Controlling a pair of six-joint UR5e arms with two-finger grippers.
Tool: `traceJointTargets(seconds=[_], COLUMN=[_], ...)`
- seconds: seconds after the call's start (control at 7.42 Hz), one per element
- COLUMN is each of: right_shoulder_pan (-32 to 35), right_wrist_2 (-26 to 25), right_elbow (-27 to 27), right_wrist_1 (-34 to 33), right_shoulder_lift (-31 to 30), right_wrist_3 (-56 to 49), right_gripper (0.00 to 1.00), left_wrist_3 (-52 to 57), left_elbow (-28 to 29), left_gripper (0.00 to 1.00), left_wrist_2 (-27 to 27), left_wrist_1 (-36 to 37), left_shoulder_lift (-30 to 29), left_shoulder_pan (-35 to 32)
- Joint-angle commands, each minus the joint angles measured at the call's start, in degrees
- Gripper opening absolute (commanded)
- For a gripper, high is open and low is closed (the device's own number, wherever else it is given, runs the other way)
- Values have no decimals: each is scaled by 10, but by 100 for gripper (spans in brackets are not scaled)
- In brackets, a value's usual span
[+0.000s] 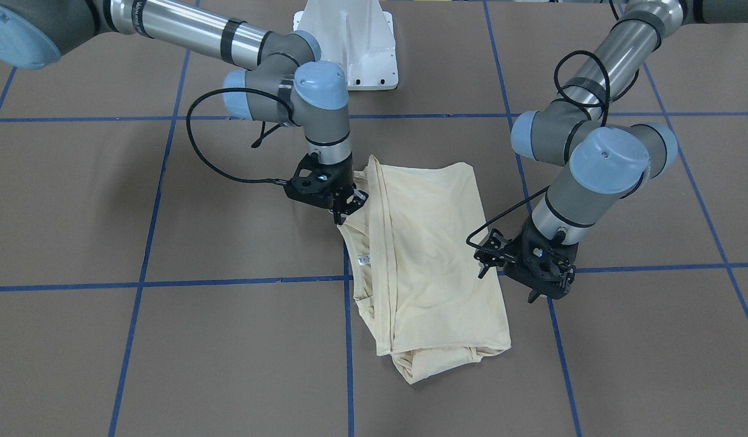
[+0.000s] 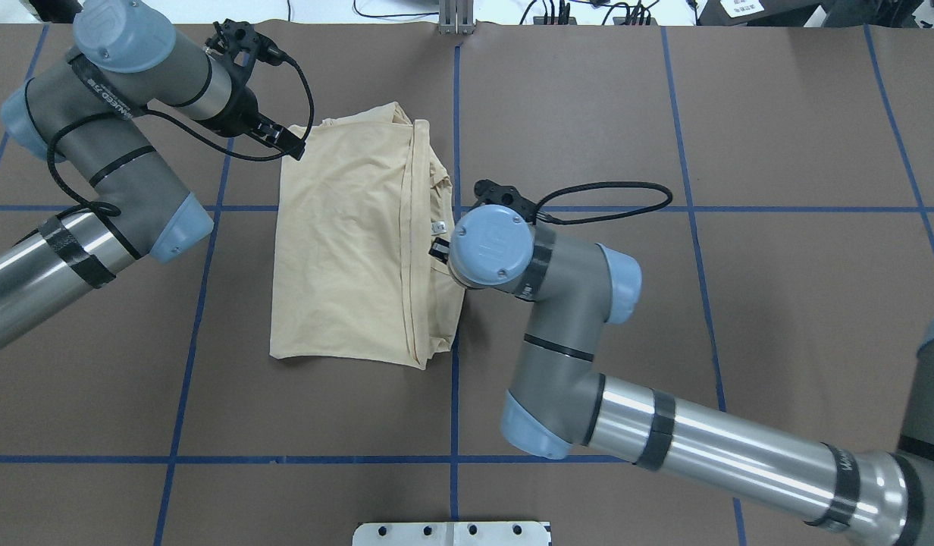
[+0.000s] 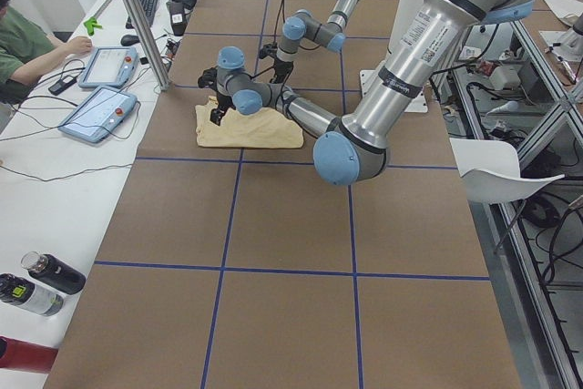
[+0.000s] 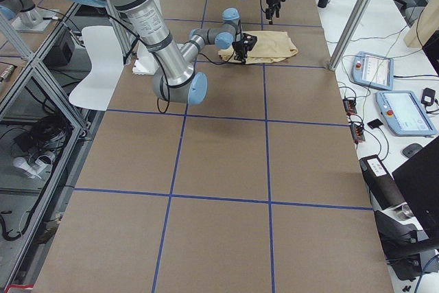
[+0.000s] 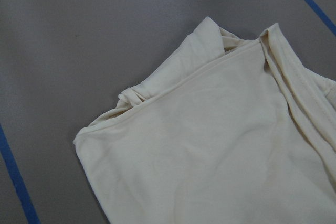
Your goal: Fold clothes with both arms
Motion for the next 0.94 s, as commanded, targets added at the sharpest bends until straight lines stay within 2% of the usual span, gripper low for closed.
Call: traceJointTargets(seconds=[0.0,0.13,0.27,0.54,0.67,0.81], right_shoulder_pan=[-19,-25,-36,-25,-14,-13], right_wrist_2=[-4,-5,-10,-15,-12,-10], right_elbow=[116,119,115,106,85,31], right_wrist_1=[-2,-2,-2,-16,-91,-120], right_shoulder_lift=[-105,-108,-109,-74,-12,43], right_wrist_3=[2,2,-5,-27,-36,-49], right_gripper=[0,0,99,100,100,100], left_wrist_3=[0,0,0,1,0,1], left_elbow=[0,0,-1,-1,-1,-1], left_gripper=[100,100,100,100,100,100], left_wrist_2=[0,0,0,0,-1,-8], left_wrist_1=[0,0,0,-1,-1,-1], left_shoulder_lift=[0,0,0,0,0,0], left_shoulder_pan=[0,0,0,0,0,0])
